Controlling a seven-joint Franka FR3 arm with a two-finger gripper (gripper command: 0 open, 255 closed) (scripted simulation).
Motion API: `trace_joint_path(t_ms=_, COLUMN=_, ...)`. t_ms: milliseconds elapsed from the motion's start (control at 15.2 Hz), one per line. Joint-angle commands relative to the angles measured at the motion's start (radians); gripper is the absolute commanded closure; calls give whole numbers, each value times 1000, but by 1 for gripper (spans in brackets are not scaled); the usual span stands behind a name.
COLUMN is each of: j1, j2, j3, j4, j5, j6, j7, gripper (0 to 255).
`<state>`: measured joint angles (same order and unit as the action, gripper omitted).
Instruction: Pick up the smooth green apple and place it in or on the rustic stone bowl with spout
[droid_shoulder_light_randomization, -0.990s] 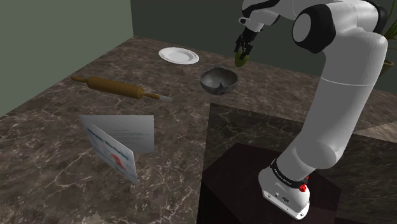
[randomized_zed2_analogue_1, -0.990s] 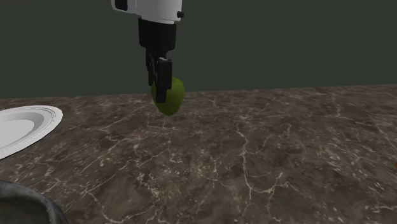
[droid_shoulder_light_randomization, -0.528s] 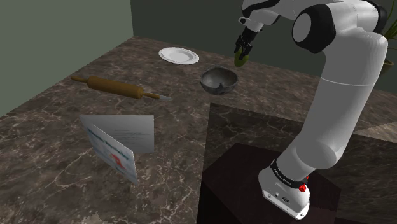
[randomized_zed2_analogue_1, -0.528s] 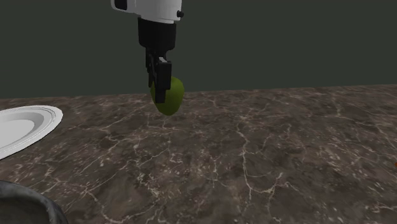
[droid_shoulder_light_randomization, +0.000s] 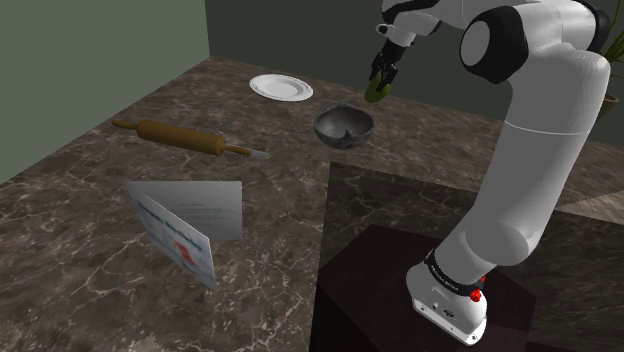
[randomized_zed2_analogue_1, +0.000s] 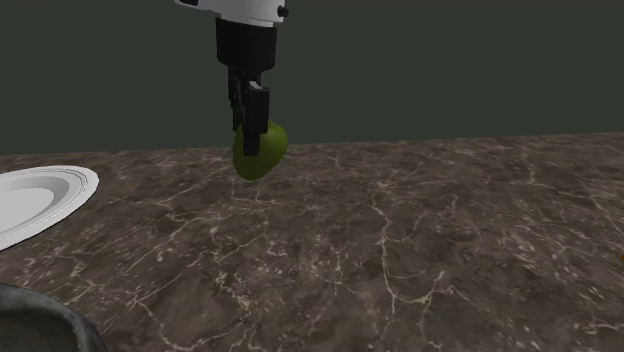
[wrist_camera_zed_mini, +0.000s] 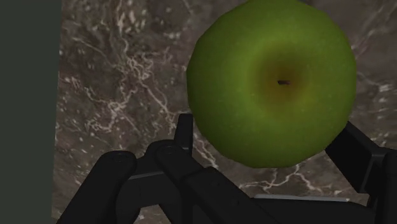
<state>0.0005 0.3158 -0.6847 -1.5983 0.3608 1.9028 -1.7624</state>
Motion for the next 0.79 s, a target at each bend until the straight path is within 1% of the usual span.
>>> trace_joint_path(t_ms=0, j1=-1, j2=-4, j3=-2, j4=20, j5=-4, j6=-22, j7=6, gripper=255)
trace_joint_path(t_ms=726, j1=-22, j2=-1, j3=-8, j4=172, j5=-12, j6=-168, j7=32, gripper=255)
